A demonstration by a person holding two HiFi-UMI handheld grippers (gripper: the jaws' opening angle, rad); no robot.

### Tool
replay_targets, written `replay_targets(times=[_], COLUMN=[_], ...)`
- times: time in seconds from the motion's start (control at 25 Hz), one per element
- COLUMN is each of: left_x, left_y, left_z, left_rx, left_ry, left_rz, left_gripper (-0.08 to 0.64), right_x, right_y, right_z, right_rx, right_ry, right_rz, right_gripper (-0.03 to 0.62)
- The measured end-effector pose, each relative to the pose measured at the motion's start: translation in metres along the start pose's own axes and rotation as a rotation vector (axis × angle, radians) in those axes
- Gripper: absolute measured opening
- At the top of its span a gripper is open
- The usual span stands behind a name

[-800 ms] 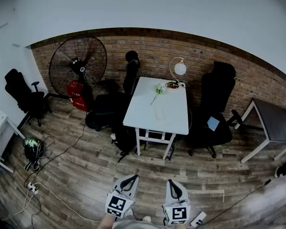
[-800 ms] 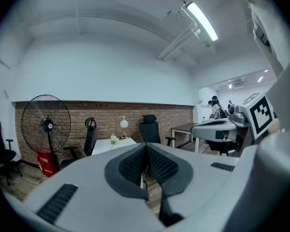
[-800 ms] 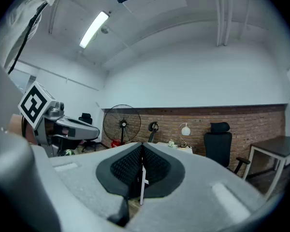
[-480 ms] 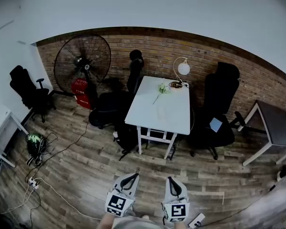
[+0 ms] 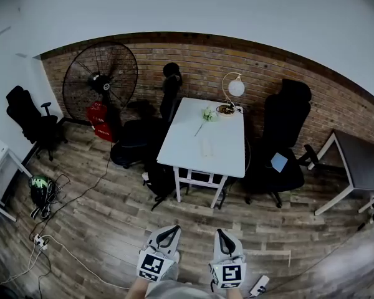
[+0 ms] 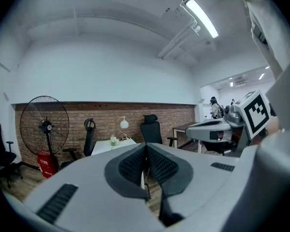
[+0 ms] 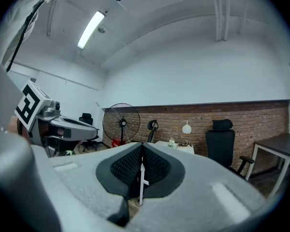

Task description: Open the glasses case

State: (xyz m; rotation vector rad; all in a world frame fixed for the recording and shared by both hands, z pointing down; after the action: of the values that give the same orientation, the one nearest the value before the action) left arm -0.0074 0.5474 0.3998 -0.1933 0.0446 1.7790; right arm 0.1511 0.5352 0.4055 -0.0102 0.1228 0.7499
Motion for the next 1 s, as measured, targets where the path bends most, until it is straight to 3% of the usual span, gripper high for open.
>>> replay_targets(times=[1.0], left_x=[-0.140], left_y=[0.104], left_z=[-0.011], left_rx=[-0.029], left_ry=[-0.014], left_rz=[0.133], left_gripper=[0.005], right_x=[-0.146], right_y=[-0.055], right_z=[-0.007], right_rx=[0.004], right_ry=[0.096], right_rz=[0.097], right_gripper=[0.006])
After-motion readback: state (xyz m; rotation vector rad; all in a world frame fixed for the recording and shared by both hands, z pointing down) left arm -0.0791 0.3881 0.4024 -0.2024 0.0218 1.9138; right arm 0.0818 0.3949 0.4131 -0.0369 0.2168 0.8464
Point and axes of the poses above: the fingertips, and each gripper's own axes: x backward along the fingers, y to its left, z out of its underside, the point moved 4 cm from there along x, backward along the fingers, and after that the axes turned 13 degrees about -z, right-handed, at the moved point
